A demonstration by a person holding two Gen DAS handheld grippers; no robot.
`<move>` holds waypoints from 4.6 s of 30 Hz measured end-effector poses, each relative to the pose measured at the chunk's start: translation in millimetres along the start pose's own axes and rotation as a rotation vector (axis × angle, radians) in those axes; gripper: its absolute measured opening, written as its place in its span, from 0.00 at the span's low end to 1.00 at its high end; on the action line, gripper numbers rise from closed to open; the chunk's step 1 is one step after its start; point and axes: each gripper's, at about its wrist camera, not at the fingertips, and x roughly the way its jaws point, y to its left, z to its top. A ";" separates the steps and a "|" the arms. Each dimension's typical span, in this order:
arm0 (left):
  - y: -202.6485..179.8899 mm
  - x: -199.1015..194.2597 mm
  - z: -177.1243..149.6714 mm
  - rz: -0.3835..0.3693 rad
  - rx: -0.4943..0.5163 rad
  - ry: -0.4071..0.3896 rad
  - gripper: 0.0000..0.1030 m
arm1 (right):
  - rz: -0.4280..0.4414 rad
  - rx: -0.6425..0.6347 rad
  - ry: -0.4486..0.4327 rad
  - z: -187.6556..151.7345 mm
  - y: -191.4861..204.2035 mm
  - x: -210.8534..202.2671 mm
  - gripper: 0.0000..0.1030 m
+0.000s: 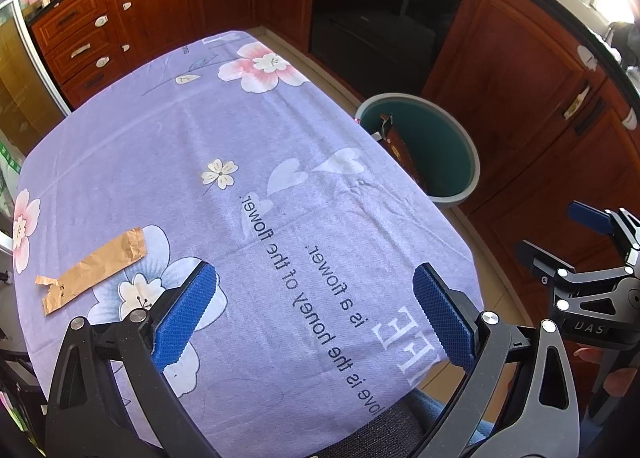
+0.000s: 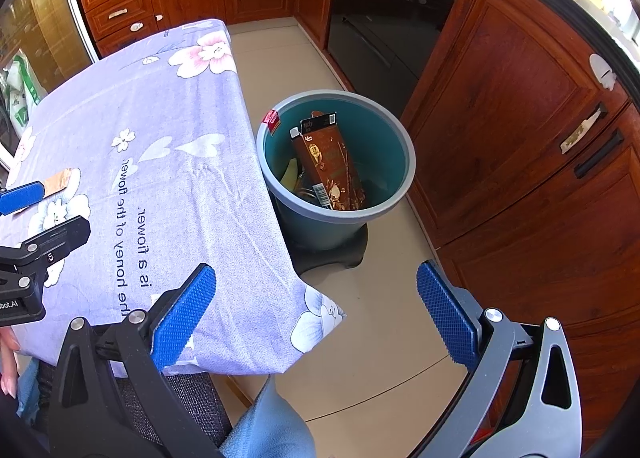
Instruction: Collect trash
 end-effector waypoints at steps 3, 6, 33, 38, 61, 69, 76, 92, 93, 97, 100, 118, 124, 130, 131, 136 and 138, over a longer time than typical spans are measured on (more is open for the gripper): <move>-0.1 -0.6 -0.3 0.004 0.002 -0.006 0.96 | -0.002 -0.001 0.001 0.0 0.4 0.4 0.94; 0.4 -4.2 -0.5 0.008 0.000 -0.031 0.96 | -0.007 -0.001 -0.002 -0.1 0.3 0.7 0.94; -11.7 -37.4 -15.4 0.176 0.061 -0.259 0.96 | 0.013 0.014 0.002 -0.5 -2.0 4.7 0.94; -14.4 -33.0 -16.9 0.143 0.069 -0.239 0.96 | 0.014 0.022 0.002 -1.1 -3.6 5.5 0.94; -14.0 -12.8 -16.7 0.121 0.074 -0.157 0.96 | -0.002 0.044 -0.003 2.7 -4.9 2.5 0.94; 23.8 1.2 -16.5 0.122 -0.028 -0.142 0.96 | 0.027 0.067 -0.025 11.5 11.3 9.3 0.94; 71.7 19.0 -18.2 0.170 -0.099 -0.152 0.96 | 0.058 0.037 -0.054 29.2 56.4 25.0 0.94; 204.9 61.2 -32.1 0.309 -0.306 -0.155 0.96 | 0.170 -0.074 -0.106 56.8 182.3 93.8 0.94; 210.6 63.0 -32.2 0.313 -0.319 -0.152 0.96 | 0.173 -0.080 -0.110 58.3 187.6 96.5 0.94; 226.8 69.5 -32.9 0.335 -0.356 -0.147 0.96 | 0.180 -0.097 -0.109 63.6 204.2 109.5 0.94; 236.6 70.1 -31.8 0.333 -0.386 -0.156 0.96 | 0.179 -0.098 -0.107 67.1 211.0 118.9 0.94; 239.7 73.0 -27.6 0.334 -0.403 -0.151 0.97 | 0.179 -0.104 -0.157 74.6 219.0 129.4 0.94; 240.1 73.2 -27.5 0.334 -0.403 -0.151 0.98 | 0.179 -0.104 -0.157 74.4 219.2 129.6 0.94; 240.1 72.9 -27.6 0.334 -0.403 -0.152 0.98 | 0.179 -0.104 -0.157 74.5 219.1 129.5 0.94; 240.3 73.0 -27.5 0.334 -0.403 -0.151 0.98 | 0.179 -0.104 -0.157 74.5 219.2 129.6 0.94; 240.0 73.1 -27.4 0.334 -0.403 -0.151 0.98 | 0.179 -0.104 -0.157 74.7 219.2 129.6 0.94; 240.6 73.2 -27.4 0.333 -0.403 -0.152 0.98 | 0.179 -0.104 -0.157 74.5 219.3 129.5 0.94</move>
